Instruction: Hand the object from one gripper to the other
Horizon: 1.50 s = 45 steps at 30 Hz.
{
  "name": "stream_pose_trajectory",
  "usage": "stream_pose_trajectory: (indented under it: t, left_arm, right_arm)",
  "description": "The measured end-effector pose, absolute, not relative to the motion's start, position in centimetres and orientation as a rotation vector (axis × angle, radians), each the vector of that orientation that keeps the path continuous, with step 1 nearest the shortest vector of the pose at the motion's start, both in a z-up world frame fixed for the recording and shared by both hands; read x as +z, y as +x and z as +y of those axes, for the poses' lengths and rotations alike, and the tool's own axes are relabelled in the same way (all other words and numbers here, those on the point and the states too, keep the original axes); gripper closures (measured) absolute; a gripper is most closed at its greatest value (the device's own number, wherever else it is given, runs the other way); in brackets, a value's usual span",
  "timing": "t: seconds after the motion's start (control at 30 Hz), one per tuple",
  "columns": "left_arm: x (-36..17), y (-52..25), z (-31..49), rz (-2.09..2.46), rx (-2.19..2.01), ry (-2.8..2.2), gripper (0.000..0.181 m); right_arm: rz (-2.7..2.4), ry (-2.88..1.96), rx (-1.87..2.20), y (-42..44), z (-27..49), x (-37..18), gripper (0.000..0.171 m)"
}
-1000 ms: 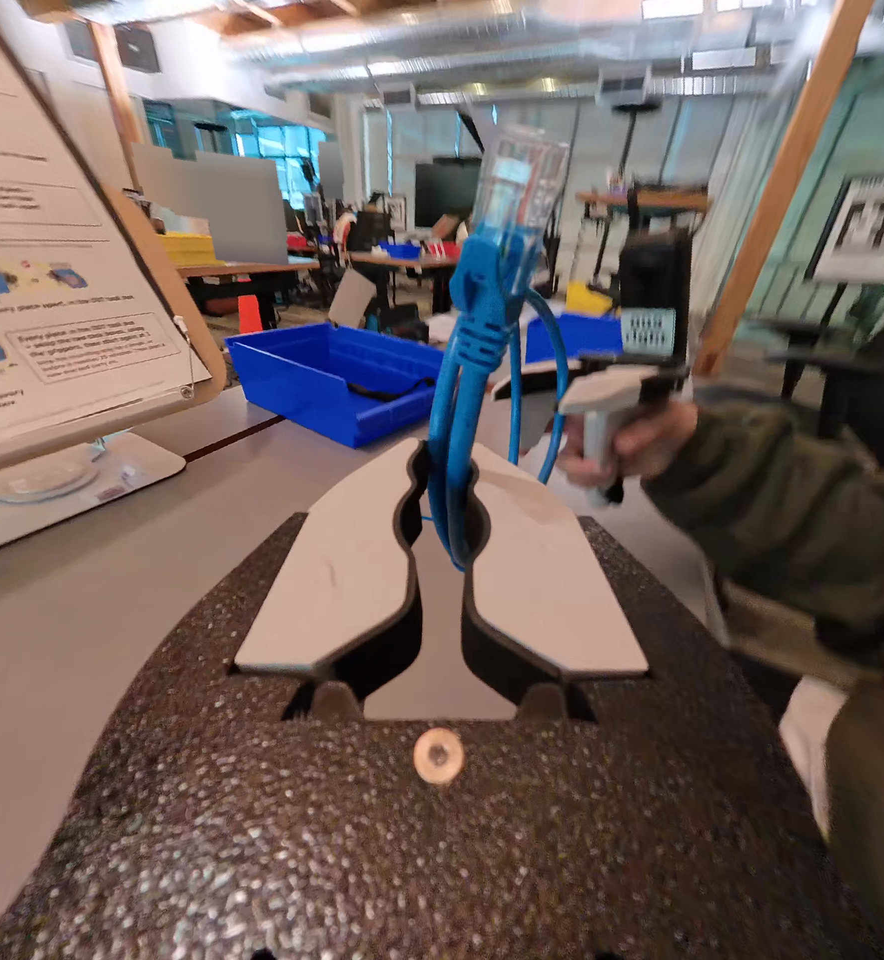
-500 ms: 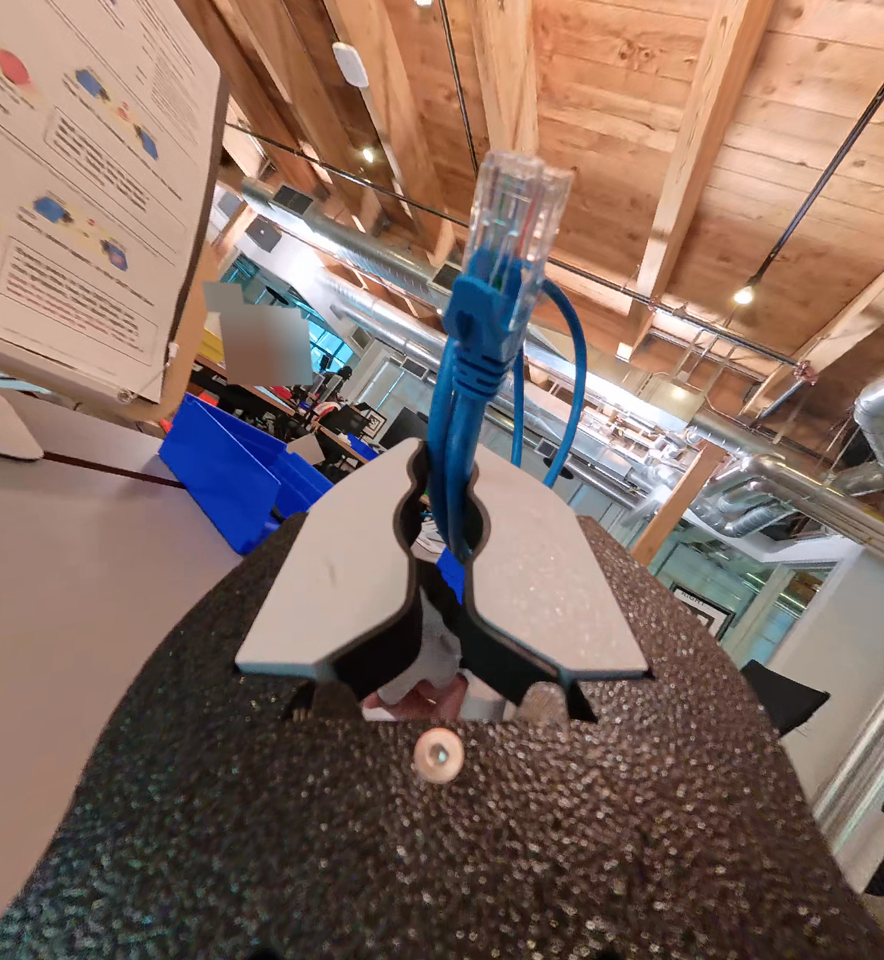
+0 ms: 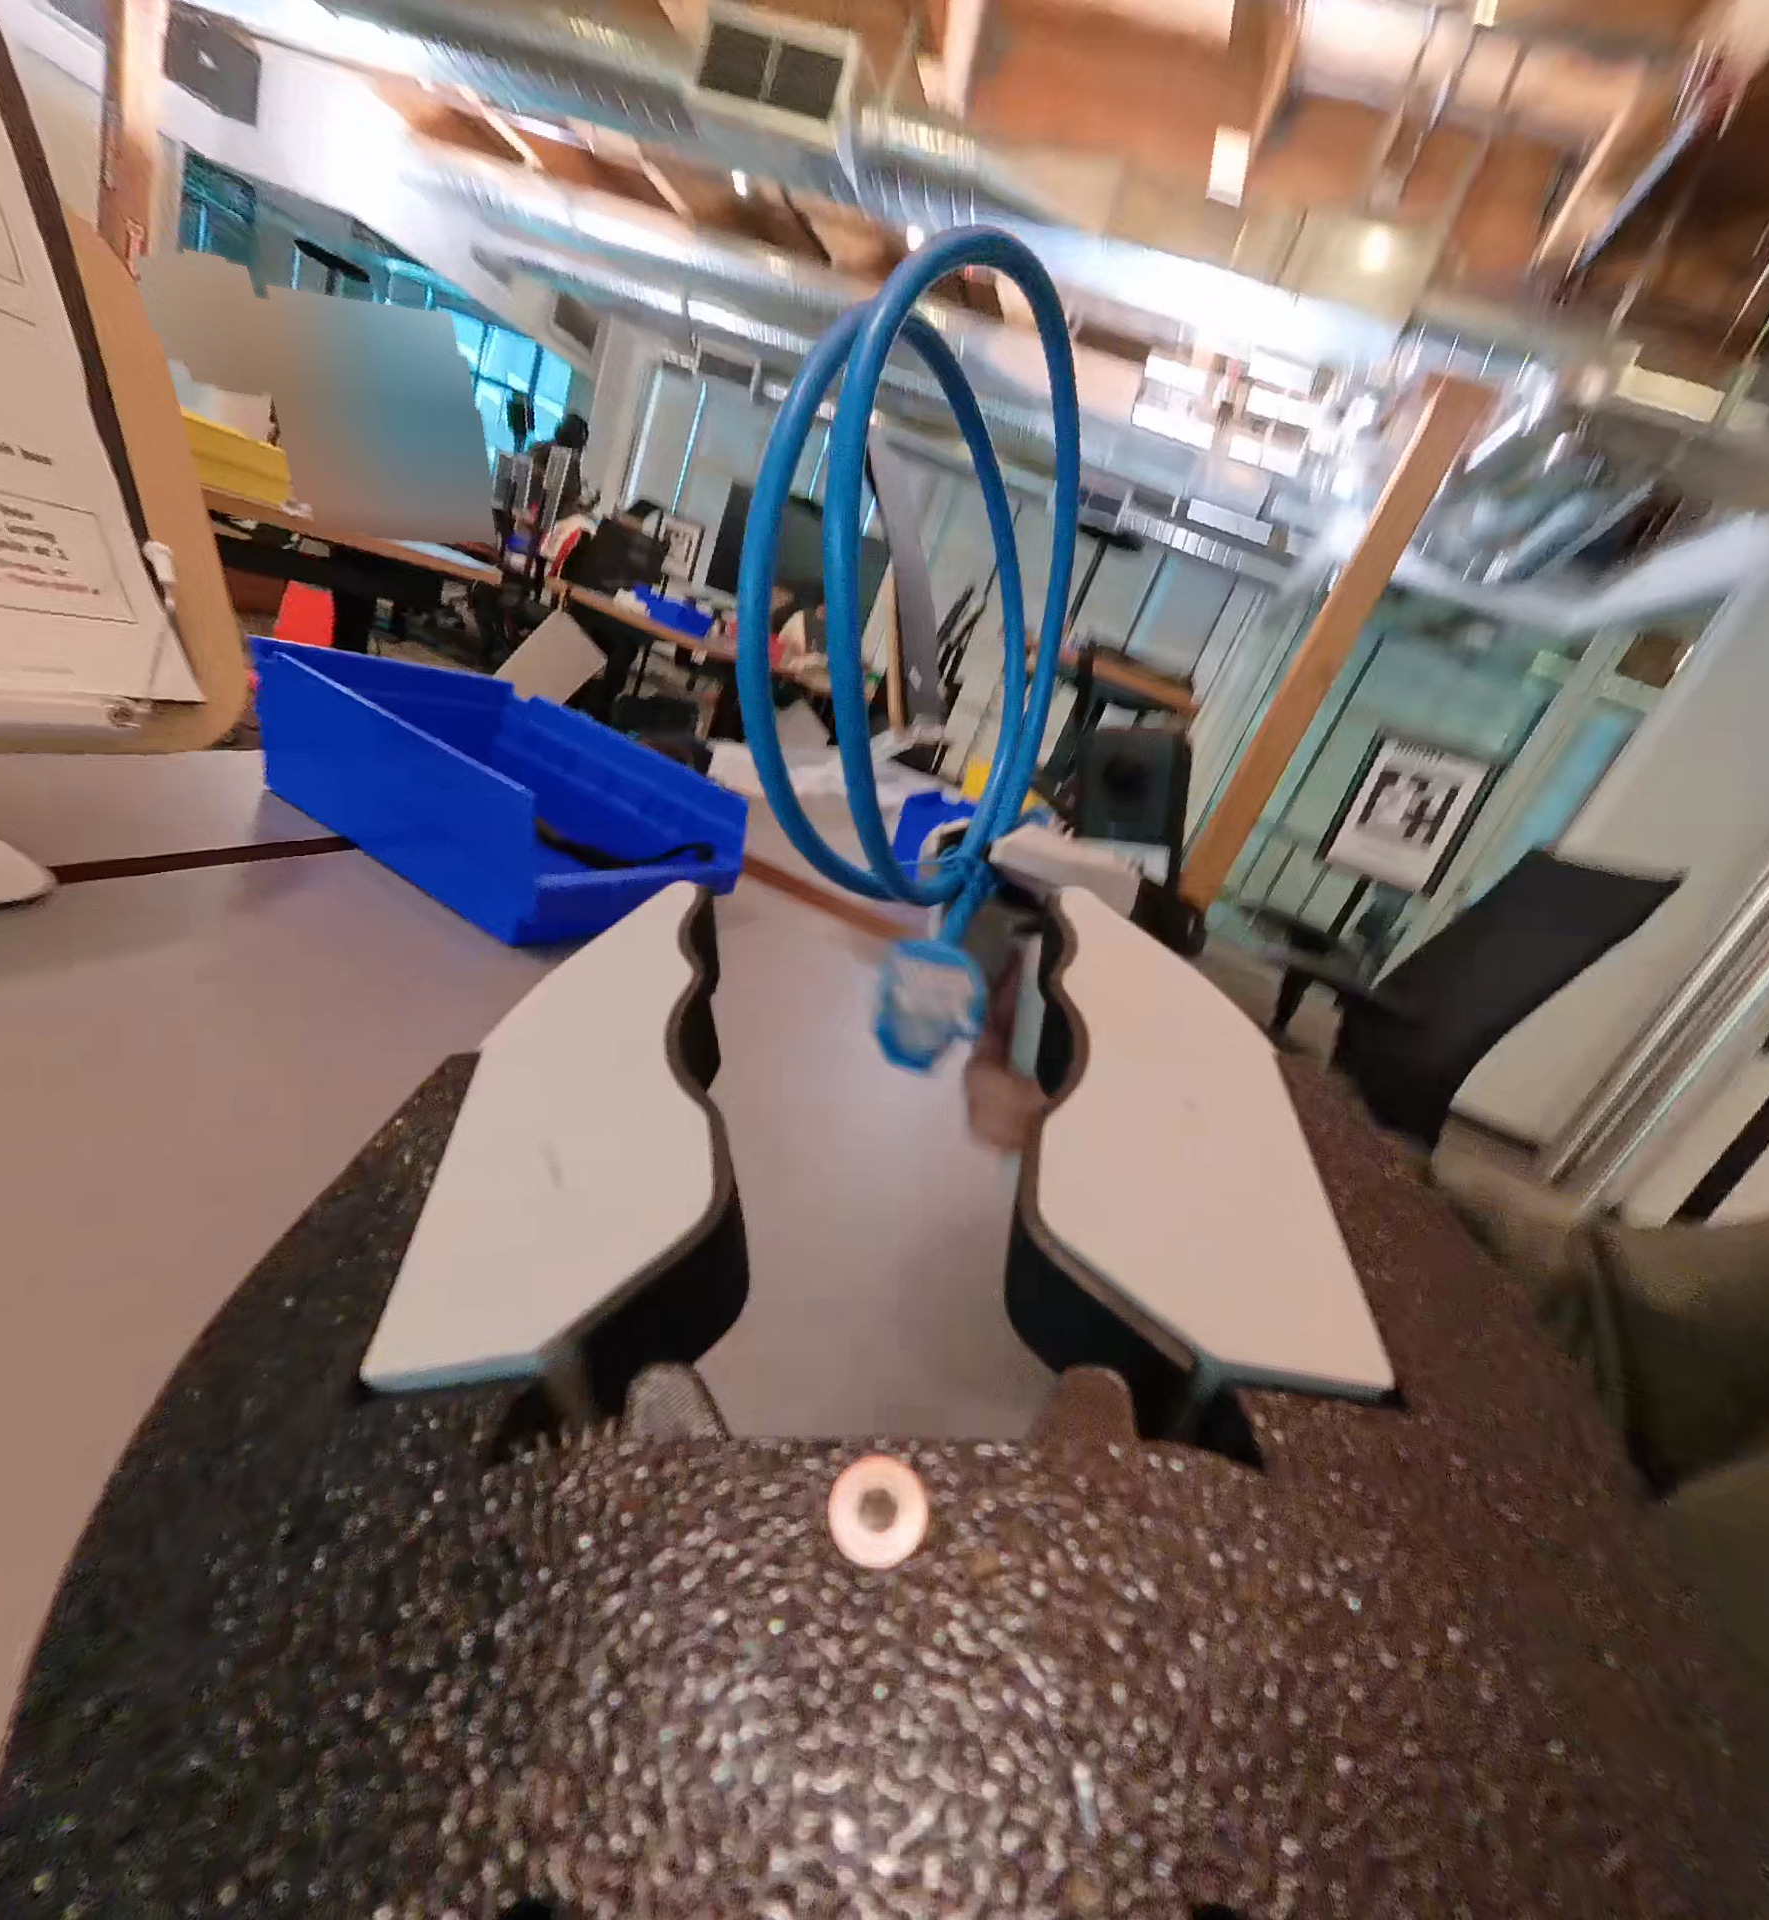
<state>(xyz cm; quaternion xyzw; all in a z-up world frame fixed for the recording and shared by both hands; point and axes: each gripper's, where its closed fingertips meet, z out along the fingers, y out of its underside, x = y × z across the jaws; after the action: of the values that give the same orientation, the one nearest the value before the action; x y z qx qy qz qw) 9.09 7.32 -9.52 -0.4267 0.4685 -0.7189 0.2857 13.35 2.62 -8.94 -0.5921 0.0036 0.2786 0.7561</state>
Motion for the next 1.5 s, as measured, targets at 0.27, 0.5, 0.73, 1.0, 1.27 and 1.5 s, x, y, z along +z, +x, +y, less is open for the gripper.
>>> stream_pose_trajectory:
  t: [0.27,0.5,0.73,1.0,1.27,1.5]
  left_arm:
    - [-10.7,7.1,8.1,1.525,-1.646,-1.029,0.122]
    - [-11.0,6.2,6.6,1.644,-1.711,-0.964,0.176]
    - [-7.9,6.9,8.8,1.275,-1.921,-1.034,0.176]
    - [-6.7,7.7,10.7,0.858,-2.158,-1.114,0.176]
    - [-8.6,9.1,9.3,0.844,-2.246,-1.165,0.176]
    - [-9.8,9.7,9.4,0.950,-2.079,-1.199,0.176]
  right_arm:
    - [-0.277,-1.670,0.627,11.7,0.4,-13.1,0.159]
    - [-0.343,-1.687,0.705,10.3,0.1,-13.9,0.159]
    - [-0.174,-1.526,0.575,12.9,1.6,-12.5,0.123]
    - [-0.006,-1.276,0.706,11.8,3.5,-10.6,0.114]
    - [0.085,-1.207,0.704,11.8,4.1,-10.2,0.153]
    - [0.057,-1.295,0.652,12.3,4.3,-10.9,0.158]
